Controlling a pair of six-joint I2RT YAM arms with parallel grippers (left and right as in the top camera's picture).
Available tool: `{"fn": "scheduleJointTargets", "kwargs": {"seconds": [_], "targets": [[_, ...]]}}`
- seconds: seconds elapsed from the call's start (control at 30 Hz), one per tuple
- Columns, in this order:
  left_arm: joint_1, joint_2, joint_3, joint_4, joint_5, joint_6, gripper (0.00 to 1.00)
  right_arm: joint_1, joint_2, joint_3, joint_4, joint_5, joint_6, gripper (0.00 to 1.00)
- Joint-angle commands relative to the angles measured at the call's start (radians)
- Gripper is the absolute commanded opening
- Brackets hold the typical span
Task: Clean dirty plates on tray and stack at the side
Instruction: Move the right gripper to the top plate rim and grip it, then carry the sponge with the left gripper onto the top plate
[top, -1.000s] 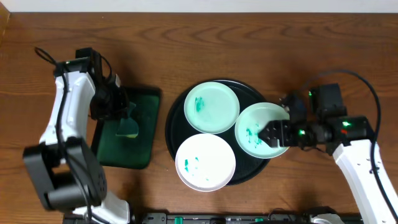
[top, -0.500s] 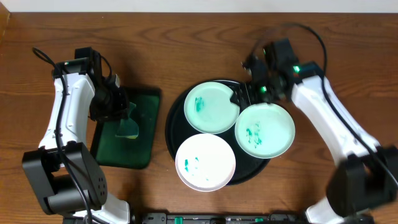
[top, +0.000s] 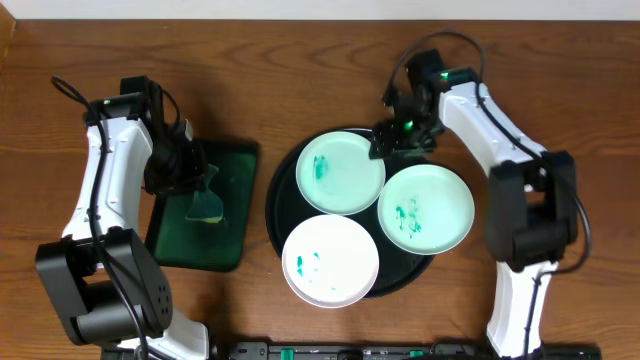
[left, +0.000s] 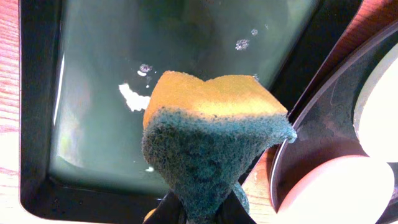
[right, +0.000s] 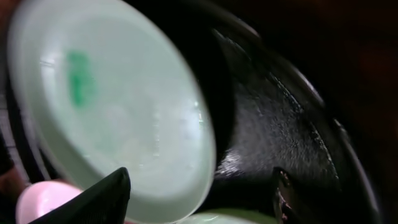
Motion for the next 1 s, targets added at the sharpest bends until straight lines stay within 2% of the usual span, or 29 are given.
{"fn": "scheduleJointTargets", "kwargs": {"seconds": [0.0,0.07,0.27,0.47,0.57,0.67,0.77,0.97], "targets": [[0.001,0.001,0.011,-0.006,0.01,-0.002,0.08,-0.003,0.038,0.013,-0.006,-0.005,-0.031,0.68],[0.001,0.001,0.011,-0.006,0.01,-0.002,0.08,-0.002,0.052,0.013,-0.008,-0.005,-0.046,0.64],[0.001,0.001,0.011,-0.005,0.01,-0.002,0.08,0.027,0.07,0.013,-0.006,-0.005,-0.053,0.41],[0.001,0.001,0.011,-0.004,0.01,-0.002,0.08,0.072,0.097,0.013,0.001,-0.008,-0.048,0.39],[0.001,0.001,0.011,-0.004,0.01,-0.002,0.08,0.088,0.117,0.013,0.0,-0.004,-0.035,0.34],[0.001,0.001,0.011,-0.002,0.01,-0.002,0.07,0.091,0.135,0.013,0.001,0.026,0.005,0.22],[0.001,0.001,0.011,0.003,0.01,-0.002,0.07,0.085,0.138,0.013,-0.008,0.069,0.027,0.02],[0.001,0.001,0.011,0.028,0.015,0.024,0.07,0.063,0.138,0.013,-0.029,0.074,0.026,0.01]]}}
